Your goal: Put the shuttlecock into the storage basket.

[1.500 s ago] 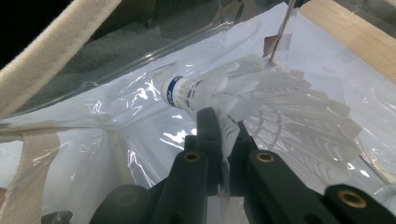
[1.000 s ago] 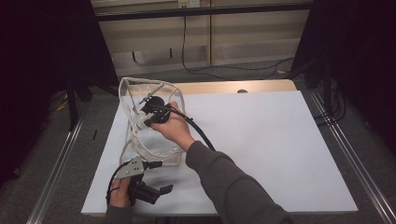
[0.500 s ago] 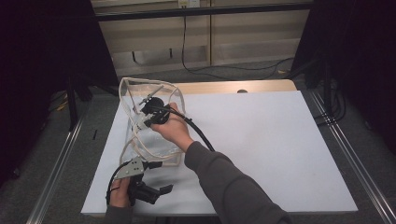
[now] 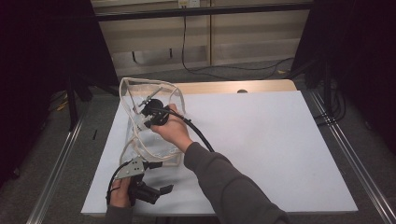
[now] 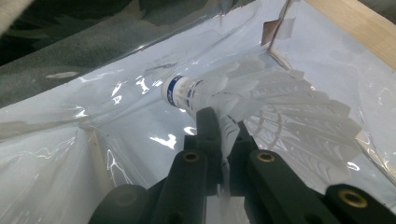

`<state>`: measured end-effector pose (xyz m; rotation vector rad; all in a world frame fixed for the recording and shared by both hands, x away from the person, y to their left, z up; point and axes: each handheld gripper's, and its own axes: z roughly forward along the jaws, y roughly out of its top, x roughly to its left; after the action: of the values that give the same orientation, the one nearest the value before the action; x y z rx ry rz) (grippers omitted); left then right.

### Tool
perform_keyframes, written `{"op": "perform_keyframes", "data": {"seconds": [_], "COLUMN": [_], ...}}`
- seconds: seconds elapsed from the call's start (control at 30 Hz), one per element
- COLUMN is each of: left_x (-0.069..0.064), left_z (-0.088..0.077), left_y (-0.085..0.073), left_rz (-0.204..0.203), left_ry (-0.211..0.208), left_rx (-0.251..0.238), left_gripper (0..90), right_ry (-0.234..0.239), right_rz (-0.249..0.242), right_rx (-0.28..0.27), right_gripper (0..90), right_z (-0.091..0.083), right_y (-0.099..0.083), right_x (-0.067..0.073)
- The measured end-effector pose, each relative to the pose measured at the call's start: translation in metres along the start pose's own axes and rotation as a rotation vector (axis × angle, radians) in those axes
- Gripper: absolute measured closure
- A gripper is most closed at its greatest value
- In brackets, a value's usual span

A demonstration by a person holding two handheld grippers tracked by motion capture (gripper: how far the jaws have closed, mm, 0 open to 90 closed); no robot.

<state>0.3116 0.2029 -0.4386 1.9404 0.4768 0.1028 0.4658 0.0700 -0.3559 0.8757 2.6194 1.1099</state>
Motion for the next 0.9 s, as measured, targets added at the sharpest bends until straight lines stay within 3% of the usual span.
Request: {"op": "perform_keyframes", "data": {"seconds": [0.67, 0.73, 0.8, 0.9], "left_x": [0.001, 0.001, 0.001, 0.001], "left_z": [-0.001, -0.001, -0.001, -0.001], "left_y": [0.0, 0.0, 0.0, 0.0], "left_rz": [0.006, 0.006, 0.008, 0.006], "left_ry": [0.005, 0.006, 0.006, 0.007], "left_rx": [0.0, 0.0, 0.001, 0.001], "left_gripper": [4.0, 4.0, 4.0, 4.0], "right_ry": [0.008, 0.024, -0.008, -0.01], "right_rz": [-0.022, -0.016, -0.008, 0.007], "right_rx": [0.053, 0.056, 0.047, 0.06], "right_gripper": [86.1, 78.2, 65.4, 55.7], "right_z": [0.013, 0.013, 0.012, 0.012], "right_y": [-0.004, -0.004, -0.004, -0.004], "right_x": [0.003, 0.003, 0.002, 0.0]}}
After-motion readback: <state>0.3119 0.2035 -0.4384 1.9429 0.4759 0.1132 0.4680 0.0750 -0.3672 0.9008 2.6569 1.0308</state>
